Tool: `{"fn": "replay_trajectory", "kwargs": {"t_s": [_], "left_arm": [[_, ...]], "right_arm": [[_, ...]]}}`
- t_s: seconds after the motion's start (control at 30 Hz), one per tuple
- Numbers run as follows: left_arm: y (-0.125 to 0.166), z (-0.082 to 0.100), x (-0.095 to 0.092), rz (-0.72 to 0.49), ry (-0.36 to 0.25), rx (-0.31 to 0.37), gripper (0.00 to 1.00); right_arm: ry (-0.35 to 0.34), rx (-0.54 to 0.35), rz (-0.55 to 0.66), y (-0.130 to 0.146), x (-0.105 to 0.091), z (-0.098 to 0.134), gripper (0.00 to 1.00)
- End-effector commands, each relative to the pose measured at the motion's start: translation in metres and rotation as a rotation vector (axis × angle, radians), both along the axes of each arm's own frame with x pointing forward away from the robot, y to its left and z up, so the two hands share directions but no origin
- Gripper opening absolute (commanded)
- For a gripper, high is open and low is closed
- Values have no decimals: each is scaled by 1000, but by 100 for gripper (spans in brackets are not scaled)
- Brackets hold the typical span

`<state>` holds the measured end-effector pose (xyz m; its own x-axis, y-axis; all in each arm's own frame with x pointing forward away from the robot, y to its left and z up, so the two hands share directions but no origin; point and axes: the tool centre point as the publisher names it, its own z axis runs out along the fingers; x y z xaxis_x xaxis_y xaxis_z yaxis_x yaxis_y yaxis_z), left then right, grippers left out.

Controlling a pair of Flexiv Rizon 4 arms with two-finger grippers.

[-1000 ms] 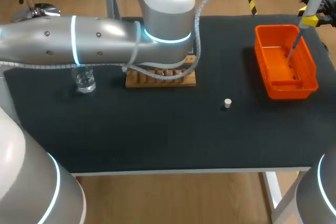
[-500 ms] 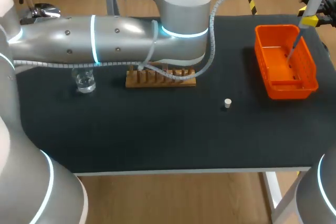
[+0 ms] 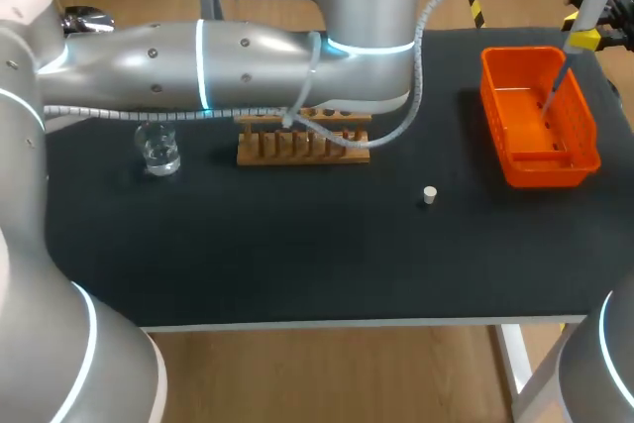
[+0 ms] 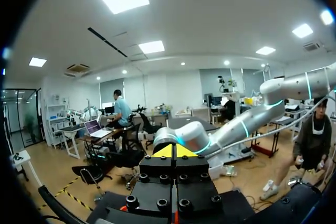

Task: Invert the test tube, pick up the pipette, mount the tip to pipette, aspirate from beaker and dispense into the tube, eject the tip, return the pipette, and cap with the stopper.

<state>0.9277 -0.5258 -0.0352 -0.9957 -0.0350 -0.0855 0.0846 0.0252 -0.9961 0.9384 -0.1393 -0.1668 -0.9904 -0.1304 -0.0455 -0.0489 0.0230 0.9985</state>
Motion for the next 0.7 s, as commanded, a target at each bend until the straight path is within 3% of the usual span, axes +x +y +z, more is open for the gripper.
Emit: {"fn": "replay_trajectory", "kwargs": {"t_s": [0.03, 0.7], "left_arm": [[-6, -7, 0, 12, -3, -22, 0], [-23, -23, 3, 17, 23, -16, 0]], "right_arm": [[-1, -4, -2, 0, -1, 1, 0], [-1, -4, -2, 0, -1, 1, 0]]}}
